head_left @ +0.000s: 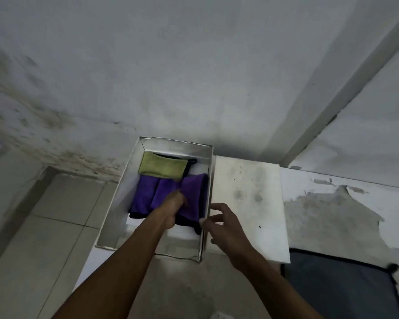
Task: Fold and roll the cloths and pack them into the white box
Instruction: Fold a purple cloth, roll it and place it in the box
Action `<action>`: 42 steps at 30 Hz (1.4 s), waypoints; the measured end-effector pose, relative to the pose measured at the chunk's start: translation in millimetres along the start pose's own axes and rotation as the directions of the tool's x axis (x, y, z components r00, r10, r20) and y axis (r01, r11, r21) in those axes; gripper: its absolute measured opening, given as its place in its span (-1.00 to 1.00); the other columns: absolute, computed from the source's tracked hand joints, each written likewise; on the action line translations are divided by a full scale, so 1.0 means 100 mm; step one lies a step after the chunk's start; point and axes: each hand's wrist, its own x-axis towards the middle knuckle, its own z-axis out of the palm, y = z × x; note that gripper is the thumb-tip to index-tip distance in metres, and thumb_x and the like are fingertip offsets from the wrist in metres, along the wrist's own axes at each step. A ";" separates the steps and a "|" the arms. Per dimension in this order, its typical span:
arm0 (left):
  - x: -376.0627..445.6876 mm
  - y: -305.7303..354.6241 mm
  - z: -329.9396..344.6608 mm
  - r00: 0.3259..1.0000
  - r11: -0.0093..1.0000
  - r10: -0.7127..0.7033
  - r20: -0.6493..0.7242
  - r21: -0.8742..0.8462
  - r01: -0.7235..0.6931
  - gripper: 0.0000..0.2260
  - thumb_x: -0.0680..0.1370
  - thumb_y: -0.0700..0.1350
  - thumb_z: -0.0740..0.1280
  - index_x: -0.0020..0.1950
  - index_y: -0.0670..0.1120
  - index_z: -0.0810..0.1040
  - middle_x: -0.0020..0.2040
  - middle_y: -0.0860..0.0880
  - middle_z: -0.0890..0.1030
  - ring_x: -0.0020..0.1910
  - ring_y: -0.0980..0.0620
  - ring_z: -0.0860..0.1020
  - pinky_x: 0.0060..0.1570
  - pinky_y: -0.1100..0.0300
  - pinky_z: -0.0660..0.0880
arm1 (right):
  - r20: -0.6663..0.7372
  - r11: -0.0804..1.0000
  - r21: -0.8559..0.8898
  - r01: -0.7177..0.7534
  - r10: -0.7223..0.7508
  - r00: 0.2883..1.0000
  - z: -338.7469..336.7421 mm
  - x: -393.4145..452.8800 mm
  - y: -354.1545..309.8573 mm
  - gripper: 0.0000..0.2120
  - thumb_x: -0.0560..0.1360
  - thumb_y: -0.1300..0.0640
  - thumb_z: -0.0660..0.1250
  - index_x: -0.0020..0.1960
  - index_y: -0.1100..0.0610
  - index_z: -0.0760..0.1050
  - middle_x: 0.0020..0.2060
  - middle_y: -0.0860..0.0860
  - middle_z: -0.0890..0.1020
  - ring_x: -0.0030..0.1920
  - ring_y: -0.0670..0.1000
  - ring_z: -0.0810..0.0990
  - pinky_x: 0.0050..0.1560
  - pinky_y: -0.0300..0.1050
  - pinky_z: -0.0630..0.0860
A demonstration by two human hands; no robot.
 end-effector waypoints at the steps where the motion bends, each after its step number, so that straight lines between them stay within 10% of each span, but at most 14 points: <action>1: 0.03 0.00 0.04 0.998 0.997 0.056 -0.019 0.062 -0.054 -0.72 0.42 -0.38 0.10 -0.02 -0.13 0.49 -0.16 -0.10 0.54 -0.18 -0.07 0.51 -0.23 0.10 0.52 | 0.006 1.000 -0.013 0.005 -0.005 1.000 0.02 0.01 0.01 -0.61 0.47 0.02 0.38 0.25 -0.07 0.37 -0.03 0.01 0.60 -0.11 -0.03 0.61 -0.32 -0.25 0.51; 11: -0.04 -0.14 0.35 0.871 0.760 0.434 -0.230 0.613 -0.217 -0.49 0.45 -0.32 0.30 0.36 -0.22 0.19 0.07 -0.26 0.50 -0.13 -0.12 0.47 -0.22 0.06 0.40 | 0.021 0.995 -0.085 0.051 -0.049 0.999 0.02 0.07 0.06 -0.51 0.46 0.02 0.41 0.33 -0.05 0.33 0.05 0.00 0.59 -0.05 -0.08 0.60 -0.18 -0.30 0.48; 16: -0.17 -0.20 0.34 0.813 0.369 0.556 -0.172 0.928 -0.056 -0.37 0.50 -0.11 0.33 0.47 -0.19 0.11 0.19 -0.23 0.50 0.10 -0.19 0.54 -0.10 -0.03 0.47 | 0.037 0.996 -0.065 0.055 -0.053 0.998 0.01 0.08 0.10 -0.48 0.43 0.08 0.44 0.32 -0.05 0.33 0.06 0.01 0.59 -0.08 -0.06 0.60 -0.24 -0.31 0.47; 21: -0.12 -0.28 0.30 0.736 -0.001 0.670 0.100 0.991 -0.134 -0.48 0.55 -0.15 0.23 0.47 -0.15 0.14 0.45 -0.22 0.22 0.35 -0.18 0.28 0.16 0.05 0.42 | 0.049 0.995 -0.061 0.076 -0.073 0.996 0.00 0.09 0.13 -0.49 0.43 0.09 0.44 0.32 -0.05 0.33 0.08 0.02 0.58 -0.01 -0.03 0.60 -0.11 -0.24 0.54; 25: 0.02 -0.39 0.26 0.839 -0.171 0.459 0.291 0.956 -0.239 -0.21 0.55 -0.02 0.29 0.54 -0.18 -0.20 0.56 -0.19 -0.22 0.53 -0.25 -0.20 0.48 -0.14 -0.07 | 0.060 0.996 -0.051 0.078 -0.075 0.995 0.00 0.10 0.14 -0.50 0.46 0.11 0.42 0.33 -0.03 0.33 0.10 0.01 0.57 0.00 -0.08 0.59 -0.18 -0.36 0.50; 42: 0.13 -0.15 0.31 0.849 -0.238 0.394 0.353 0.931 -0.277 -0.38 0.57 -0.10 0.17 0.55 -0.20 -0.05 0.57 -0.19 0.04 0.55 -0.12 -0.01 0.50 -0.13 -0.02 | 0.099 0.996 -0.034 0.078 -0.074 0.992 -0.04 0.13 0.20 -0.52 0.47 0.00 0.41 0.32 -0.12 0.30 0.07 -0.05 0.57 -0.12 -0.11 0.59 -0.23 -0.38 0.47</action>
